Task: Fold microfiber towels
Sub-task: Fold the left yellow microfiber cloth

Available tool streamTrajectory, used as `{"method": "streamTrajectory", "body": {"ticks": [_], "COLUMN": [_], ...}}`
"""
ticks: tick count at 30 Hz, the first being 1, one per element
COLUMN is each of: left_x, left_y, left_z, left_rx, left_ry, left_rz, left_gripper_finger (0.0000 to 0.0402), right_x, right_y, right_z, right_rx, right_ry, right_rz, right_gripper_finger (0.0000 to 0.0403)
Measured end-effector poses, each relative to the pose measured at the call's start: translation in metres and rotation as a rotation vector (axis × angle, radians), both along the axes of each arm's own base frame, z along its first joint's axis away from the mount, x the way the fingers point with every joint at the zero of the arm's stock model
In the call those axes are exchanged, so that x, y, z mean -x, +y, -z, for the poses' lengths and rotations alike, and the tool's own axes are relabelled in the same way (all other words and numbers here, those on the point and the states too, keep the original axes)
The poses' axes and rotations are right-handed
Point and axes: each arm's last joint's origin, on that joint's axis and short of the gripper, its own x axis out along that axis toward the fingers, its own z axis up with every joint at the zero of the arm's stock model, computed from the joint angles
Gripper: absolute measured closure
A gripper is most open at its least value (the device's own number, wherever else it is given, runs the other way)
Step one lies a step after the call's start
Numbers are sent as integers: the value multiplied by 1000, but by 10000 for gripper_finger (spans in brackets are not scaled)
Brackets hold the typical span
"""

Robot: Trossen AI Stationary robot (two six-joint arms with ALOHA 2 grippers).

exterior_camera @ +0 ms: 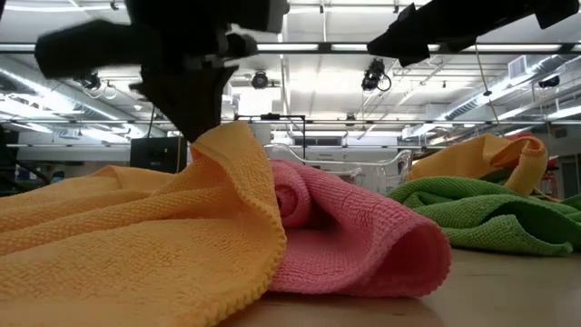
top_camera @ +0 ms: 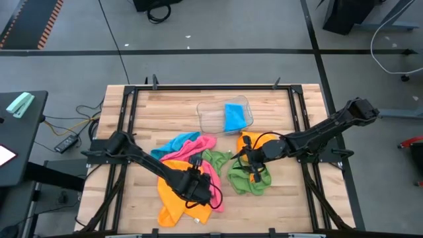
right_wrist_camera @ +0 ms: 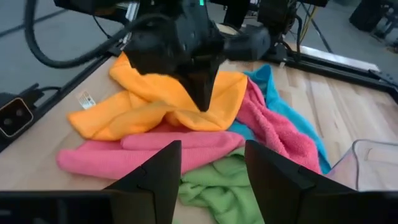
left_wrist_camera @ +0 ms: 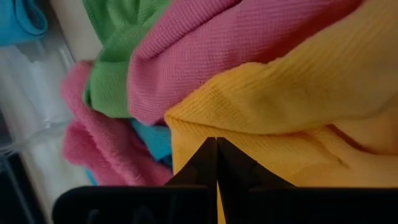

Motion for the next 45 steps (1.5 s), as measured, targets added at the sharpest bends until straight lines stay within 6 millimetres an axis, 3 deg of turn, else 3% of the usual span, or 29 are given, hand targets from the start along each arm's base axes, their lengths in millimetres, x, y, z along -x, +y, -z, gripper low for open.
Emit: {"method": "streamTrajectory", "body": {"ticks": [9, 16, 22, 29, 37, 45], "left_x": [37, 74, 97, 103, 108, 118], "left_y": [20, 40, 53, 57, 57, 60], "left_z": [8, 13, 12, 11, 3, 5], "left_rx": [77, 87, 93, 118, 166, 154], "left_ry": [-190, -258, -275, -296, -202, -32], "left_rz": [-2, -9, -51, -108, -188, -126], "left_gripper_finger": [378, 390, 360, 333, 332, 293], "right_x": [1, -2, -7, -23, -42, -44], "right_y": [-2, -12, -18, -18, -12, 8], "right_z": [-3, -2, -8, 3, 26, 37], "right_rx": [92, 45, -7, -52, -171, -268], "right_ry": [-21, -10, -74, -116, -132, -123], "right_rz": [-1, 55, 93, 114, 148, 151], "right_gripper_finger": [219, 219, 219, 219, 219, 219]}}
